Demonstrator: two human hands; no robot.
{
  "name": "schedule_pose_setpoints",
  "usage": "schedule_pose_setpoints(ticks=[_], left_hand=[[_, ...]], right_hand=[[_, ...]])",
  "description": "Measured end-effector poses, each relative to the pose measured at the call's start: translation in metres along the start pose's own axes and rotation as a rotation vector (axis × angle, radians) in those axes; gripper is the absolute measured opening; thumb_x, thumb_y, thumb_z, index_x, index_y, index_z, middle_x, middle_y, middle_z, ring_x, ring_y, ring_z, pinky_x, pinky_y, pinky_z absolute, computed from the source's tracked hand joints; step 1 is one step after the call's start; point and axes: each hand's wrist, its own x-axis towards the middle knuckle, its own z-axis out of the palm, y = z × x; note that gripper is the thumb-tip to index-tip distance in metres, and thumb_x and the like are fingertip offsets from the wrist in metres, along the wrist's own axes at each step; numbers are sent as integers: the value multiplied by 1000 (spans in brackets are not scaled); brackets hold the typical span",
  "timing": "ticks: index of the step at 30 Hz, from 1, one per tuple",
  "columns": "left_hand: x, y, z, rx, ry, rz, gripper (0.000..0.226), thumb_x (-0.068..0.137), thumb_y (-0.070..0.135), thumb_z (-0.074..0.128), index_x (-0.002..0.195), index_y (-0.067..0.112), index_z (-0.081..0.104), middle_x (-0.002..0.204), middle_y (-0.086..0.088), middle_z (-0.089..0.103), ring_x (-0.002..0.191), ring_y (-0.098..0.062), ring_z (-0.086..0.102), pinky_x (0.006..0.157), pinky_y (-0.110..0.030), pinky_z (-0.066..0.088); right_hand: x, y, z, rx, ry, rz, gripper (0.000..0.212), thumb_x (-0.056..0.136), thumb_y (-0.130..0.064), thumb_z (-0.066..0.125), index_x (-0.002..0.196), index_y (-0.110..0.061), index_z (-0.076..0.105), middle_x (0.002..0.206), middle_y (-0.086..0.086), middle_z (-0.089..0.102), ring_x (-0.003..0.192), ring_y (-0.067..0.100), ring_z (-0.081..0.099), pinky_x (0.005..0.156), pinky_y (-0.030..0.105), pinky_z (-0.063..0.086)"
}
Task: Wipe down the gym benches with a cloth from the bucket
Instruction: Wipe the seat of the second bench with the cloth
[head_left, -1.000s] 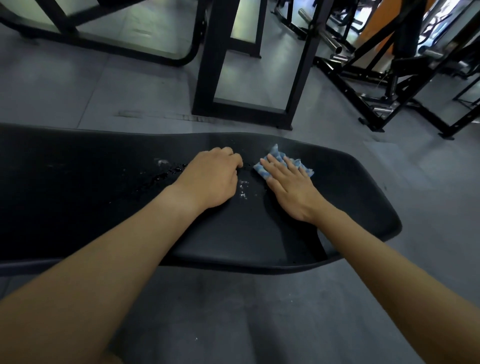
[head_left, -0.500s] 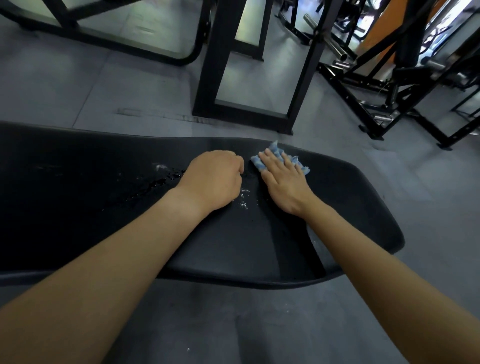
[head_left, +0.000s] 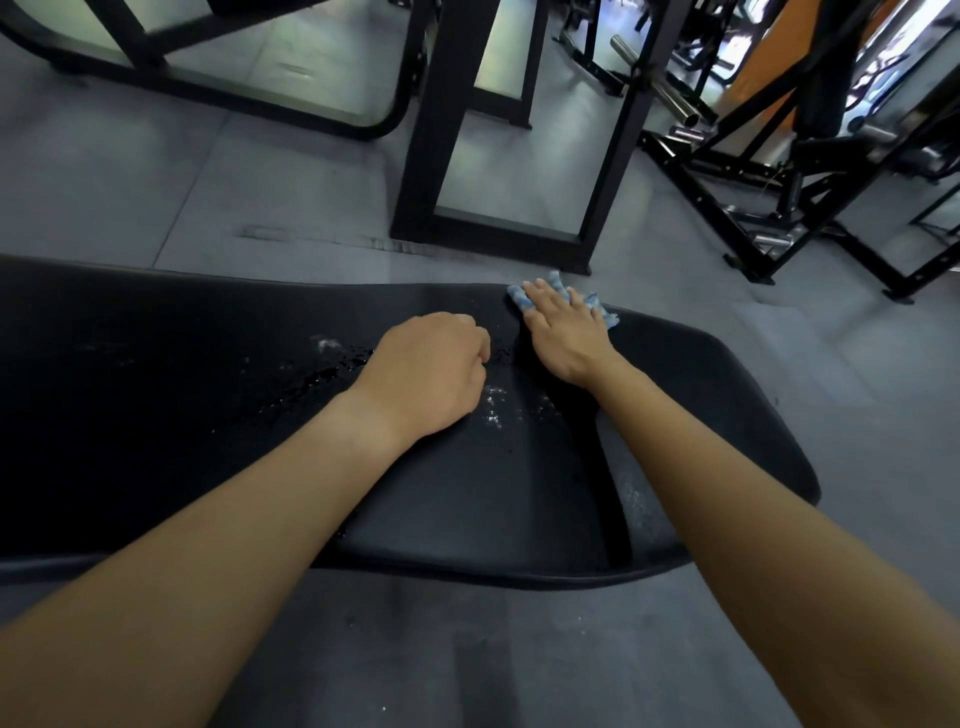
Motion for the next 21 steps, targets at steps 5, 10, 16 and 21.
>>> schedule_pose_setpoints(ticks=[5, 10, 16, 21], left_hand=[[-1, -4, 0, -3, 4, 30, 28, 102, 25, 47, 116, 25, 71, 111, 9, 66, 103, -14, 60, 85, -30, 47], [-6, -6, -3, -9, -29, 78, 31, 104, 23, 46, 122, 22, 70, 117, 6, 69, 106, -15, 63, 101, -34, 46], [-16, -6, -4, -14, -89, 81, 31, 106, 24, 44, 129, 24, 64, 125, 8, 67, 115, -15, 62, 118, -40, 32], [-26, 1, -9, -23, -69, 120, 31, 104, 25, 48, 129, 20, 66, 129, 5, 66, 117, -16, 61, 110, -37, 43]], right_hand=[[-55, 9, 3, 9, -37, -180, 51, 109, -43, 18, 160, -39, 16, 167, -18, 4, 155, 11, -9, 124, 41, -9], [-34, 15, -6, -47, -38, -97, 52, 109, -42, 17, 161, -37, 15, 169, -12, 3, 156, 17, -4, 126, 47, -2], [-12, -8, -2, -14, -54, 57, 55, 107, -40, 16, 162, -34, 10, 170, -9, -1, 156, 27, -7, 123, 55, -5], [-51, -1, 4, -33, -51, -56, 54, 108, -43, 15, 162, -35, 9, 170, -9, -2, 156, 23, -10, 124, 49, -6]])
